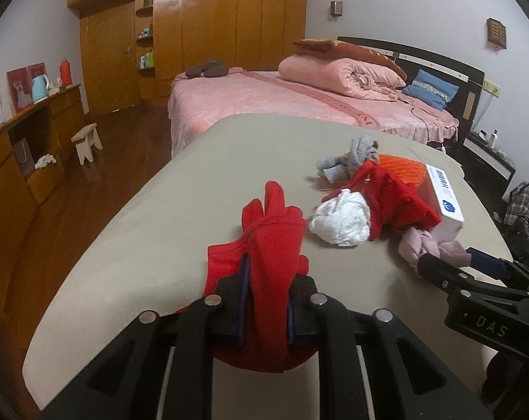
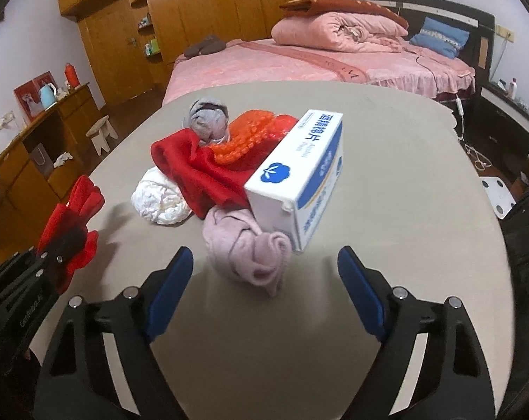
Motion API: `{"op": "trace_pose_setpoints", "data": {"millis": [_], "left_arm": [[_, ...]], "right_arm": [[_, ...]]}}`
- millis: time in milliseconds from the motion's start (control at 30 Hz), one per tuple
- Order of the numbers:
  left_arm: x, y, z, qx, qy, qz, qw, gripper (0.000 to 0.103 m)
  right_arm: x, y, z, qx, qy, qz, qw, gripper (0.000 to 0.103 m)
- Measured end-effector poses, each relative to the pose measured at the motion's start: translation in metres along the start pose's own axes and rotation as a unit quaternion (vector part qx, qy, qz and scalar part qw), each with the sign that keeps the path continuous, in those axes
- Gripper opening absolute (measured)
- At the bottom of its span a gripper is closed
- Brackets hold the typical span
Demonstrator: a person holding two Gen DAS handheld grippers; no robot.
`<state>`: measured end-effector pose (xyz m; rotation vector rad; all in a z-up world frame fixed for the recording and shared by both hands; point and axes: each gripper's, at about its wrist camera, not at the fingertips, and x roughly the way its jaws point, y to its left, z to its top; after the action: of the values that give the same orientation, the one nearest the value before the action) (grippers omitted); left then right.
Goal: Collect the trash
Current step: 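Grasp the pink sock with the right tool while the left tool holds the red glove, then carry the pink sock over the bin with the right tool while the left tool carries the red glove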
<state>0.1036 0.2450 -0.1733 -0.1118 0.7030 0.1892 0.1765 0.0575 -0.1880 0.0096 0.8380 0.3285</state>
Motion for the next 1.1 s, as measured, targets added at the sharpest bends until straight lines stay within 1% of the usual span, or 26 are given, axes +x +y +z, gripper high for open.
{"op": "trace_pose_setpoints", "data": {"millis": [67,100,133,167,233,333,433,567,733,900,1100], "left_arm": [[0.002,0.003,0.0,-0.002,0.002,0.0,1.0,0.016],[0.003,0.004,0.0,-0.002,0.003,-0.001,1.0,0.016],[0.004,0.005,0.0,-0.003,0.005,-0.002,1.0,0.016],[0.005,0.006,0.0,-0.005,0.006,-0.004,1.0,0.016],[0.005,0.008,-0.001,-0.009,0.009,-0.007,0.9999,0.017],[0.005,0.008,-0.001,-0.01,0.009,-0.009,0.9999,0.017],[0.003,0.006,-0.001,-0.001,0.006,-0.007,1.0,0.017],[-0.001,0.001,0.0,0.007,0.0,-0.006,1.0,0.017],[-0.007,-0.008,0.0,0.009,-0.002,-0.013,0.9999,0.017],[-0.013,-0.024,0.0,0.02,-0.004,-0.027,0.9994,0.017],[-0.023,-0.049,0.005,0.032,-0.011,-0.05,0.9982,0.017]], "right_arm": [[0.005,0.003,0.0,0.003,0.007,0.002,1.0,0.077],[0.007,0.005,0.0,0.004,0.011,0.005,1.0,0.073],[0.009,0.007,0.0,0.004,0.016,0.006,1.0,0.067],[0.011,0.009,0.0,0.001,0.023,0.005,1.0,0.063],[0.012,0.009,-0.001,0.001,0.025,0.012,1.0,0.048],[0.008,0.009,-0.002,-0.003,0.024,0.021,0.999,0.038],[0.002,0.008,-0.005,-0.01,0.023,0.028,0.999,0.033],[-0.008,0.001,-0.009,-0.007,0.023,0.034,0.999,0.031],[-0.019,-0.015,-0.011,0.004,0.022,0.037,0.999,0.031],[-0.029,-0.035,-0.015,0.012,0.02,0.03,0.999,0.031],[-0.054,-0.059,-0.02,0.01,0.004,0.018,1.0,0.031]]}}
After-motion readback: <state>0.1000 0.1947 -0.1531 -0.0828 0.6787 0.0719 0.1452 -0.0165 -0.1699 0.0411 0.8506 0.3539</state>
